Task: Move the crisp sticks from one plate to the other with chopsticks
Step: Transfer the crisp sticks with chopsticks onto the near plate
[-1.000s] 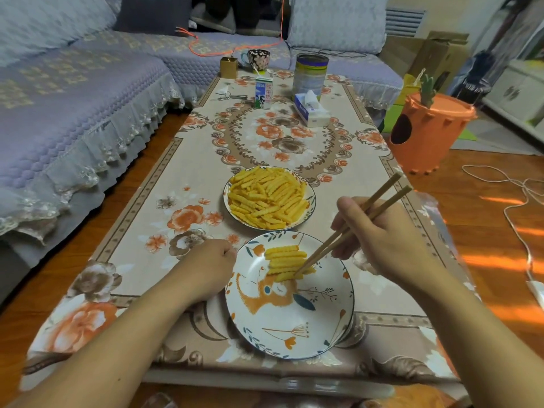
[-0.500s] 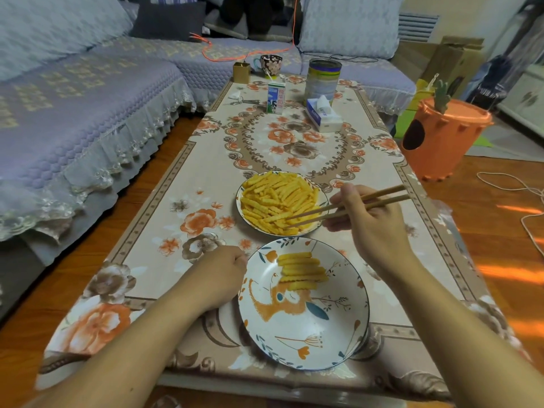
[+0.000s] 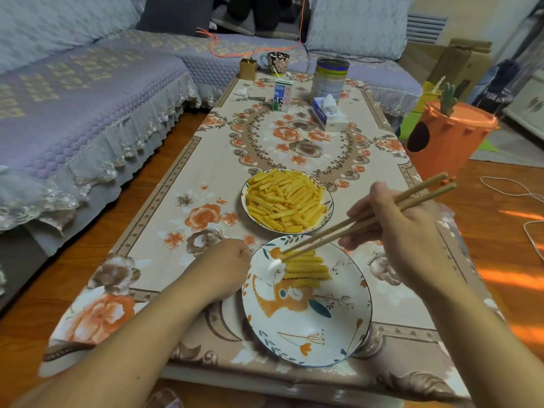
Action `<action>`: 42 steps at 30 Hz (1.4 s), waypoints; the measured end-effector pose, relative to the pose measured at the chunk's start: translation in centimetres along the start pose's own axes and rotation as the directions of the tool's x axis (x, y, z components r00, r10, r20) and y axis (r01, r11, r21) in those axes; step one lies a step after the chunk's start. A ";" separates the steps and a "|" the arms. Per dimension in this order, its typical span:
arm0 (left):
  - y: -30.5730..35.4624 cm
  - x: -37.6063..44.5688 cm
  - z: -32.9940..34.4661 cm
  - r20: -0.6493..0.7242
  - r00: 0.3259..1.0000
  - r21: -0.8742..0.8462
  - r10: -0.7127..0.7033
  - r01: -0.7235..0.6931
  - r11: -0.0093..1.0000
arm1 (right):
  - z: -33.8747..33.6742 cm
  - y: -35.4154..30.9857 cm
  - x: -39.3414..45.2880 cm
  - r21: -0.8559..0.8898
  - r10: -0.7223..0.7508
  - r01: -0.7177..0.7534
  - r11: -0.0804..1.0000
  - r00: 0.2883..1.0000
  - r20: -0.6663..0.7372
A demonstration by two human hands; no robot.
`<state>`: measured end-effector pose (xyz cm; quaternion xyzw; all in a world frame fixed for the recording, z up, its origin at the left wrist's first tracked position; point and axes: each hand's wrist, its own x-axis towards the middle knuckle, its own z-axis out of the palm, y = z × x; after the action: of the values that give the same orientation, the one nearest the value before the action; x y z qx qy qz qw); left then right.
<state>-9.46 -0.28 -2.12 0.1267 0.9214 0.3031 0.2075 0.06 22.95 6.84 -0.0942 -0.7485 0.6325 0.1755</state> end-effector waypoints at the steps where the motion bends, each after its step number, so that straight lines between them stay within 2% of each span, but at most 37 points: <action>1: 0.0 0.0 0.0 -0.008 1.000 0.010 0.001 -0.001 1.000 | 0.3 0.2 -0.3 -0.047 -0.016 0.018 0.999 0.999 0.049; 6: 0.2 -0.1 -0.3 -0.037 0.999 0.053 -0.015 0.017 0.998 | 1.8 2.0 -1.1 -0.242 -0.135 0.196 0.950 0.959 0.249; 8: 0.2 -0.1 -0.2 -0.038 0.999 0.066 -0.009 0.012 0.998 | 1.7 2.3 -1.0 -0.316 -0.153 0.242 0.917 0.948 0.279; 10: 0.2 -0.1 -0.1 -0.038 0.999 0.071 -0.003 0.006 0.997 | 1.2 2.0 -0.8 -0.320 -0.175 0.260 0.911 0.946 0.271; 13: 0.1 0.1 0.0 -0.040 0.999 0.084 0.005 -0.001 0.996 | 0.2 1.0 -0.6 -0.237 -0.193 0.229 0.944 0.967 0.167; 16: -0.2 0.3 0.3 -0.028 1.000 0.095 0.008 -0.005 0.995 | -0.9 1.0 0.2 -0.165 -0.202 0.188 0.968 0.977 -0.068; 18: -0.5 0.5 0.5 -0.027 1.000 0.082 0.013 -0.011 0.997 | -1.4 1.8 1.2 -0.101 -0.133 0.114 0.988 0.968 -0.211; 21: -0.6 0.5 0.6 -0.026 0.999 0.071 0.023 -0.022 0.997 | -1.4 2.9 2.3 -0.045 -0.044 0.034 0.998 0.965 -0.260; 28: -0.5 0.5 0.6 -0.035 0.999 0.069 0.023 -0.020 0.997 | 0.1 4.1 2.9 -0.113 -0.036 0.015 0.993 0.983 -0.181; 33: -0.3 0.5 0.5 -0.035 0.999 0.079 0.030 -0.027 0.996 | -0.8 2.0 2.0 -0.033 -0.071 0.066 0.997 0.978 -0.196; 38: -0.2 0.3 0.3 -0.035 0.999 0.091 0.029 -0.026 0.996 | 0.7 1.1 -0.4 -0.072 -0.125 0.132 0.989 0.988 0.091; 42: -0.2 0.2 0.4 -0.037 0.999 0.084 0.032 -0.029 0.996 | 1.8 1.8 -0.5 -0.208 -0.149 0.186 0.960 0.972 0.180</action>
<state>-9.45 -0.18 -2.57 0.1436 0.9350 0.2700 0.1798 -0.26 21.45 4.79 0.0026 -0.8320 0.5327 0.1553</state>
